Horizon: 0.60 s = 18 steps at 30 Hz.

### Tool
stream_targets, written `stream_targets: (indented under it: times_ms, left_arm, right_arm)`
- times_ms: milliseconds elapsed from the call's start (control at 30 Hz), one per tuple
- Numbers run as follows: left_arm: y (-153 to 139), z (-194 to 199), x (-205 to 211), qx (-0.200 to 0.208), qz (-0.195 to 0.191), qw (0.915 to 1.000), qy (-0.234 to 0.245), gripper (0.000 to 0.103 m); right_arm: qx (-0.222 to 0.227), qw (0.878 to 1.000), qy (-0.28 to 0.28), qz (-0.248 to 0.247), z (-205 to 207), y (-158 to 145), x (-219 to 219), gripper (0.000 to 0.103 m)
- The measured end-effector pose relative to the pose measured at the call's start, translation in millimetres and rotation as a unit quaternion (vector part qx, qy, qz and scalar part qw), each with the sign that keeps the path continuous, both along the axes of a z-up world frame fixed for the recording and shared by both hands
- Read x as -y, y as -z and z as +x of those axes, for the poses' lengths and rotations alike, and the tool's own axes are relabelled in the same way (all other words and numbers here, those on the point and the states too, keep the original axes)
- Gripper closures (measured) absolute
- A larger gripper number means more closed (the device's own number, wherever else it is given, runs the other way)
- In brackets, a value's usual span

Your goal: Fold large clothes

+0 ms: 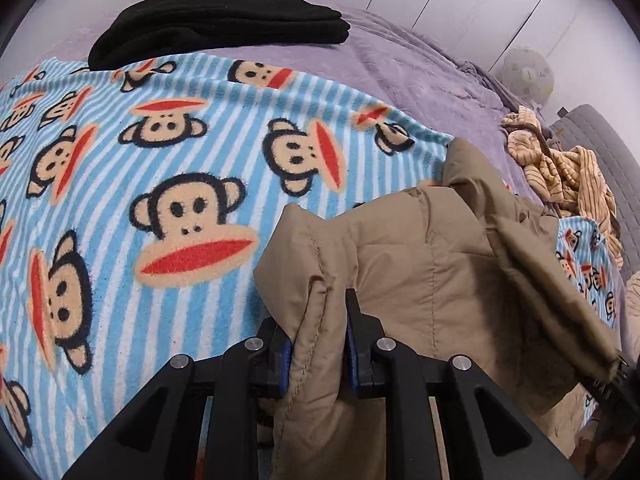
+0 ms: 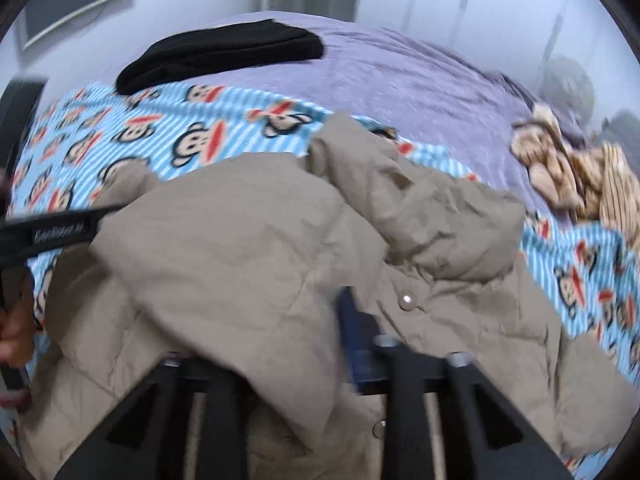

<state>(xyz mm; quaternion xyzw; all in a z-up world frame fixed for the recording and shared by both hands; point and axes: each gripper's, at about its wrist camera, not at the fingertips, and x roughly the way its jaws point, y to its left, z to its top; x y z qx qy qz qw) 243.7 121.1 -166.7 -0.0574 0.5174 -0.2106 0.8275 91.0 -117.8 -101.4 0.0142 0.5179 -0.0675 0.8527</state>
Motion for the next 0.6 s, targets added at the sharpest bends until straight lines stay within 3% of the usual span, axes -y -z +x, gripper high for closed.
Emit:
stream_targets:
  times_ms: [33, 100, 167, 233, 300, 333, 433, 467, 500, 600]
  left_arm:
    - [2.6, -0.2, -0.6, 0.001, 0.01, 0.9999, -0.003, 0.069]
    - [4.3, 1.9, -2.3, 0.014, 0.044, 0.9986, -0.026, 0.035]
    - [3.0, 4.6, -8.6, 0.021, 0.054, 0.9975, -0.041, 0.032]
    - [-3.6, 6.8, -14.4, 0.018, 0.062, 0.9964, -0.055, 0.032]
    - [-17.0, 4.1, -21.0, 0.033, 0.081, 0.9941, -0.064, 0.032]
    - [-25.6, 1.1, -24.5, 0.044, 0.088, 0.993, -0.065, 0.032]
    - [-51.2, -13.3, -34.8, 0.067, 0.092, 0.9918, -0.059, 0.034]
    - [-59.0, -19.3, -36.2, 0.07, 0.087, 0.9924, -0.051, 0.045]
    - [-63.9, -24.4, -35.7, 0.067, 0.082, 0.9936, -0.041, 0.049]
    - [-64.2, -39.9, -22.9, 0.048, 0.062, 0.9968, -0.011, 0.049]
  right_arm:
    - [0.001, 0.998, 0.047, 0.041, -4.4, 2.1, 24.2, 0.093]
    - [-0.007, 0.986, 0.129, 0.109, -19.1, 13.5, 68.2, 0.093]
    - [-0.025, 0.963, 0.193, 0.185, -39.1, 33.6, 103.7, 0.093]
    - [-0.042, 0.931, 0.245, 0.267, -61.3, 57.0, 130.7, 0.093]
    - [-0.034, 0.898, 0.277, 0.339, -81.2, 67.0, 147.1, 0.093]
    - [-0.034, 0.89, 0.283, 0.357, -88.5, 66.7, 151.7, 0.09]
    - [-0.043, 0.894, 0.289, 0.338, -108.2, 50.0, 158.7, 0.077]
    - [-0.041, 0.9, 0.293, 0.321, -115.0, 42.1, 160.5, 0.075]
    - [-0.036, 0.905, 0.297, 0.302, -122.2, 32.3, 162.5, 0.075]
    - [0.0, 0.93, 0.284, 0.235, -130.1, -0.6, 164.4, 0.076]
